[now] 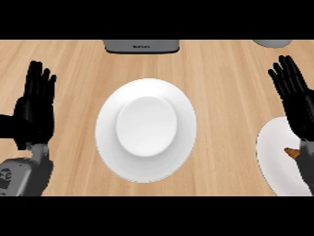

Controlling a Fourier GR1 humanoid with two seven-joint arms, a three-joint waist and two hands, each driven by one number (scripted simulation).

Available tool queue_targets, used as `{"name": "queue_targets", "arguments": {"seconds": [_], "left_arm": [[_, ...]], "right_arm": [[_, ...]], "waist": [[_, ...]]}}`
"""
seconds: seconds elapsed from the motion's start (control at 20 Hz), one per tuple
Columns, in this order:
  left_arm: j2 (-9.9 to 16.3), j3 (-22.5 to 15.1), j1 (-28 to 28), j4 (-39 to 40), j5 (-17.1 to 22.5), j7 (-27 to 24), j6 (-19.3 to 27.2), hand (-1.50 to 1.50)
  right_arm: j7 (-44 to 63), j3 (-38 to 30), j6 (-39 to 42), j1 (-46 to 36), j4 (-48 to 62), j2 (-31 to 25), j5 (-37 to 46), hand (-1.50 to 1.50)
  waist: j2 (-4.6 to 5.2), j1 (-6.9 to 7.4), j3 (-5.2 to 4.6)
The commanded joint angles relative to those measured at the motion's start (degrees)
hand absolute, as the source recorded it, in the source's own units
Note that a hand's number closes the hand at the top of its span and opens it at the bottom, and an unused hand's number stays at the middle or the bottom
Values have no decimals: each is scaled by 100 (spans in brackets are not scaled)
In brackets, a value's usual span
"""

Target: Pick the croissant from the plate and place it in the plate

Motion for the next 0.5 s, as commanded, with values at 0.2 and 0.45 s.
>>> {"name": "queue_targets", "arguments": {"seconds": [0.2,0.45], "left_arm": [[1408,-235,1251,285,-973,-336,-780,0],[1533,-394,1926,397,-1125,-709,-985,0]], "right_arm": [[544,-660,1419,627,-745,-119,-2063,-150],[-1031,-1508,490,1848,-1108,-381,-705,-150]], "waist": [[-138,-245,-131],[-128,-380,-138]]}}
